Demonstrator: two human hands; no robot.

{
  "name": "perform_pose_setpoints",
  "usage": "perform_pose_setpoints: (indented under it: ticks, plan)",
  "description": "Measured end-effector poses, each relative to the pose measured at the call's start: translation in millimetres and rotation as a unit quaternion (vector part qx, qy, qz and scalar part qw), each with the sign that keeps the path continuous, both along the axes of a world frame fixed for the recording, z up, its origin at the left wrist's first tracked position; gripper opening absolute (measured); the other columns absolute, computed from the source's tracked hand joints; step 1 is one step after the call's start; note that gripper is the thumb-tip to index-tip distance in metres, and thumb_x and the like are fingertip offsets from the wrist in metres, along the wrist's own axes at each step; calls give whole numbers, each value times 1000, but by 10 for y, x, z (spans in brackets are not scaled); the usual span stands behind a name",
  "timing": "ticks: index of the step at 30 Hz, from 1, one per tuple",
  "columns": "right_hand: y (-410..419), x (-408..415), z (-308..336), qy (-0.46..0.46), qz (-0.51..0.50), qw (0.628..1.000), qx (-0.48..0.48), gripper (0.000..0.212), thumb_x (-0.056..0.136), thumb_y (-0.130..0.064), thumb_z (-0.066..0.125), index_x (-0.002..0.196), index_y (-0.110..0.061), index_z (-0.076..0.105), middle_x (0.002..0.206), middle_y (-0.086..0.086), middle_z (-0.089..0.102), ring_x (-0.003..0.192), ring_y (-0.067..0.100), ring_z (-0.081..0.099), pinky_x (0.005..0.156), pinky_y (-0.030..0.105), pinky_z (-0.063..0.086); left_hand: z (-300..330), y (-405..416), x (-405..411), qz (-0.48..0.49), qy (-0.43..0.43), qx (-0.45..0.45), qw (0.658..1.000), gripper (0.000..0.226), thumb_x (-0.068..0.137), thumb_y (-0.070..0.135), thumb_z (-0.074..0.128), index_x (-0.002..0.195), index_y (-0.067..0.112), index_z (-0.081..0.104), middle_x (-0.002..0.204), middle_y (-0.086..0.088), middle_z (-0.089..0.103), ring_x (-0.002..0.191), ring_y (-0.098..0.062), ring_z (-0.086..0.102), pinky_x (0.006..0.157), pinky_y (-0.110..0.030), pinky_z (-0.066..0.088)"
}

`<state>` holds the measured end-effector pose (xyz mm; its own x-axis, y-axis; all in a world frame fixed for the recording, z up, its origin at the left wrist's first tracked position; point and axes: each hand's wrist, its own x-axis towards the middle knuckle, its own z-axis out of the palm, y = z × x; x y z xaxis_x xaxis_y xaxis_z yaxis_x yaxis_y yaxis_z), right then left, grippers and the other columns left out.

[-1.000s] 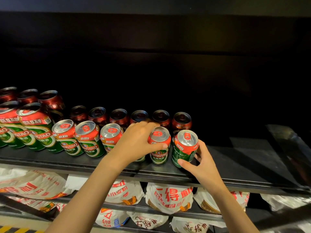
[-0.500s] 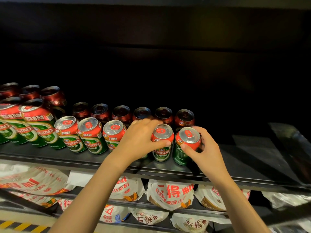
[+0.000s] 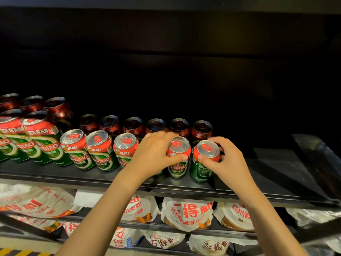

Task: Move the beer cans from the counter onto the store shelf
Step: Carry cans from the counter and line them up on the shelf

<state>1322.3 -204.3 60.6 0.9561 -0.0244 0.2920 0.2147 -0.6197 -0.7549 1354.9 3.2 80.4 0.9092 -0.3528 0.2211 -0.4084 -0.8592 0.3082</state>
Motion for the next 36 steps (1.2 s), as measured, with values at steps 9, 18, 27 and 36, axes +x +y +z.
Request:
perform_pose_setpoints:
  ticks: [9, 18, 27, 36]
  plan:
    - [32, -53, 23, 2, -77, 996, -47, 56, 63, -55, 77, 106, -29, 52, 104, -10, 54, 92, 6, 53, 73, 27, 52, 11, -8, -8, -2, -1, 1, 1000, 66, 78, 62, 57, 134, 28, 43, 129, 5, 54, 118, -14, 48, 103, -31, 31]
    - [37, -30, 25, 24, 5, 1000, -9, 53, 74, -36, 76, 119, -35, 48, 119, -12, 50, 99, -1, 49, 75, 6, 38, 19, 4, -10, -10, 5, -5, 1000, 65, 80, 60, 56, 135, 27, 43, 130, 4, 53, 120, -15, 46, 105, -32, 30]
    - [41, -12, 4, 8, -15, 1000, 16, 47, 73, -31, 77, 114, -28, 55, 113, -9, 57, 99, 3, 54, 74, 8, 42, -20, 11, 15, -9, 4, -2, 1000, 65, 80, 62, 54, 134, 28, 42, 130, 5, 52, 121, -13, 46, 105, -32, 29]
    - [80, -27, -114, 20, -71, 996, 45, 75, 63, -41, 82, 126, -24, 44, 118, -10, 50, 105, 5, 51, 78, 13, 44, -23, 11, 12, -9, -2, -9, 1000, 64, 80, 63, 55, 133, 28, 44, 128, 5, 54, 119, -13, 47, 104, -30, 30]
